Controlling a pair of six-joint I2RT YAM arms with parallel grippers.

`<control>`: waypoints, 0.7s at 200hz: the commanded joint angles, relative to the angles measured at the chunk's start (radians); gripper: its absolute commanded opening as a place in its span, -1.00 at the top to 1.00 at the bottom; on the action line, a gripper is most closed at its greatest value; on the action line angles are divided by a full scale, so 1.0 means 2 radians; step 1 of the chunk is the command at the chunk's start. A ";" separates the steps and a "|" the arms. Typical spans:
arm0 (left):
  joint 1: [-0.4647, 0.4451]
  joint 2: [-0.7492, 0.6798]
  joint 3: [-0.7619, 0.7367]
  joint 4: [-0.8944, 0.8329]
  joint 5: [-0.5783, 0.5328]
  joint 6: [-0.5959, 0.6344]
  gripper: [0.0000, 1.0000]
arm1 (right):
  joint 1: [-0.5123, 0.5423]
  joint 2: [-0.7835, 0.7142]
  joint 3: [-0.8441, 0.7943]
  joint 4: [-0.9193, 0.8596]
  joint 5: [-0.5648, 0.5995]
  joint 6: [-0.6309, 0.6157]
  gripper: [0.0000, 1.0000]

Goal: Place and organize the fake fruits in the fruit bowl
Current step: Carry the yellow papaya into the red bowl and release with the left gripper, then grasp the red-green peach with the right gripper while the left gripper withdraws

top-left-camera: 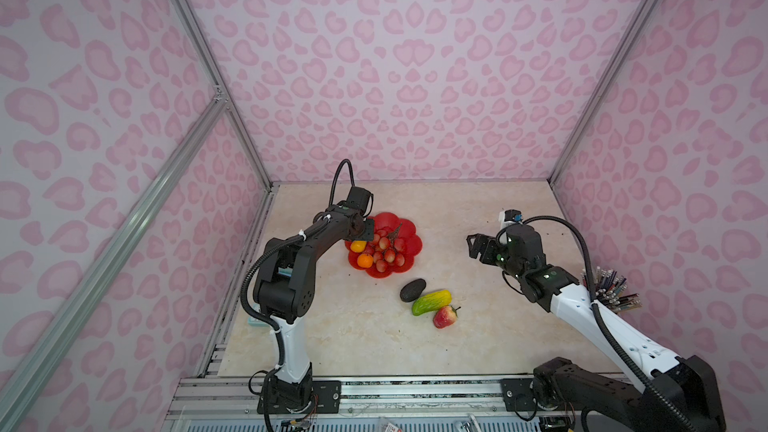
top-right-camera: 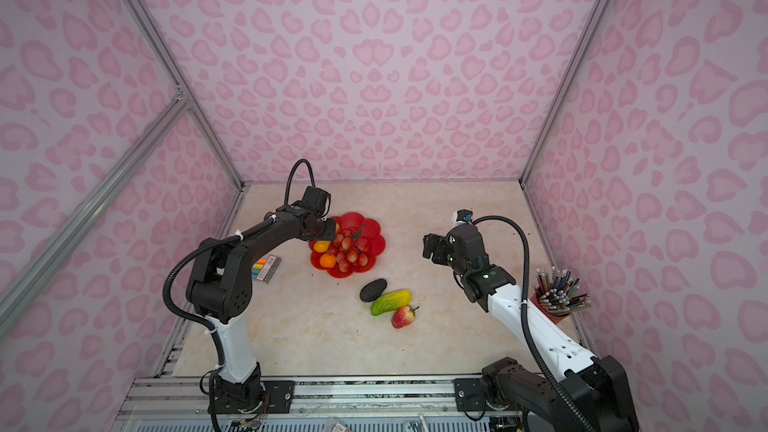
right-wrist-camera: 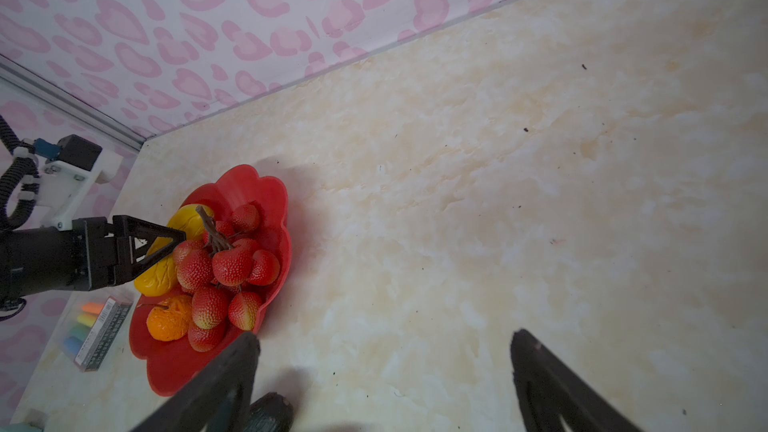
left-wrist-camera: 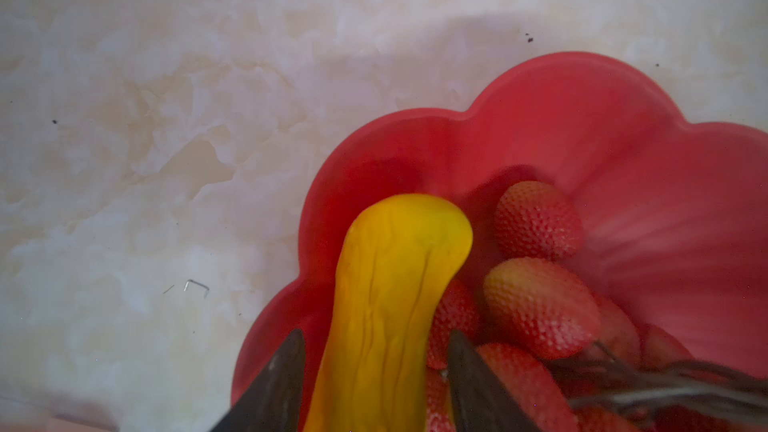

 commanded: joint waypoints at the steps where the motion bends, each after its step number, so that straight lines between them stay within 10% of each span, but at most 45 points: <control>1: 0.000 -0.005 0.005 0.002 0.011 -0.002 -0.28 | -0.001 0.004 0.000 -0.003 0.006 0.000 -0.89; 58: 0.001 -0.110 -0.019 0.031 0.013 -0.007 -0.47 | -0.001 0.003 0.007 -0.063 -0.018 -0.006 -0.88; 140: 0.002 -0.420 -0.290 0.279 0.025 -0.077 -0.85 | 0.127 -0.089 -0.114 -0.119 -0.015 0.103 -0.86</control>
